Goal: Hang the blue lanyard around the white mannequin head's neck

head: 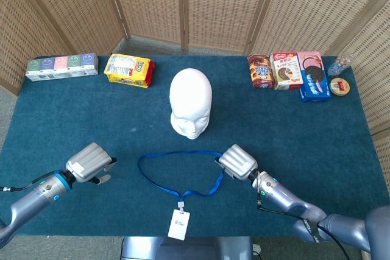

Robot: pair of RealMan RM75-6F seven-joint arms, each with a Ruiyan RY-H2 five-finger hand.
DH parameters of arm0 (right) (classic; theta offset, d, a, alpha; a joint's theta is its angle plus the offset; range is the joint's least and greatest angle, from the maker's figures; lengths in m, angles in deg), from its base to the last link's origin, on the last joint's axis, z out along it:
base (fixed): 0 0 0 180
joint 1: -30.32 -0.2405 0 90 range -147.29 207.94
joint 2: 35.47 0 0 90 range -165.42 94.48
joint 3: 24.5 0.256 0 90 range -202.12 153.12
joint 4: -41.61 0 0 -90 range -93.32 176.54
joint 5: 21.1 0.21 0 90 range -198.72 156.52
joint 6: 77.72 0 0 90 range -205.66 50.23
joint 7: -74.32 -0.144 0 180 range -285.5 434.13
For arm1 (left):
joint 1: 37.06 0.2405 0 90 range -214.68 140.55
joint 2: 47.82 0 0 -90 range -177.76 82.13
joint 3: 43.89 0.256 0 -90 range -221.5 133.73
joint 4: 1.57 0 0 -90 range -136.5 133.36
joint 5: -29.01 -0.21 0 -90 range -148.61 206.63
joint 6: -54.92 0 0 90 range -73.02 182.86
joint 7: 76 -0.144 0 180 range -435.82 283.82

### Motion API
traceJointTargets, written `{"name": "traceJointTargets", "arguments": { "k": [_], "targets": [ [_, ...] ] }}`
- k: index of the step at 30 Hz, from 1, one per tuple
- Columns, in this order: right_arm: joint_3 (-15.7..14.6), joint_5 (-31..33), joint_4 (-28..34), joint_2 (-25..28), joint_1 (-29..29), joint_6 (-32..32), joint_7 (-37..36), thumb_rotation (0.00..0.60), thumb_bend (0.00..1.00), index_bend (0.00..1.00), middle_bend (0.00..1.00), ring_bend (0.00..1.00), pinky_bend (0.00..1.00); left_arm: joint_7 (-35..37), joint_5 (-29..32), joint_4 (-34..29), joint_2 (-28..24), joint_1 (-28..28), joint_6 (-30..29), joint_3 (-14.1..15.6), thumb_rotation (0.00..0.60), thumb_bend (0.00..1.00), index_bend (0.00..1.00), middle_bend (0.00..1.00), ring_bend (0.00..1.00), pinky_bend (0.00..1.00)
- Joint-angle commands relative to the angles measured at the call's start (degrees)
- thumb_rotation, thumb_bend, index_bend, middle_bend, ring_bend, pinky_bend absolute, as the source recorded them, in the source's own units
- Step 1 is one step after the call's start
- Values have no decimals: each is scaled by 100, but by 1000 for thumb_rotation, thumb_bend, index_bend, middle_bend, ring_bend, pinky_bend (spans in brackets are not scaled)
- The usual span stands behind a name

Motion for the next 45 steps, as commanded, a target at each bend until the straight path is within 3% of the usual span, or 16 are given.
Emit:
{"name": "traceJointTargets", "arguments": {
  "k": [1,24,41,45],
  "targets": [
    [3,7,0,-2,-1,5,1,600,480,589,1000,1000,1000,-85,41,114,147,-132,159,12,465,304,605,1000,1000,1000],
    [-26,45,-37,-4,70,-20,36,600,480,589,1000,1000,1000,-885,393,562,867,-866,929,-46,463,304,605,1000,1000,1000],
    [-11,72,-122,-29,106,-44,4,600,481,589,1000,1000,1000,-1160,435,783,1281,-1213,1084,49,461,304,593,1000,1000,1000],
    [-15,74,-141,-35,120,-52,-15,600,480,589,1000,1000,1000,-1251,488,805,1322,-1269,1159,85,455,303,553,1000,1000,1000]
  ]
}}
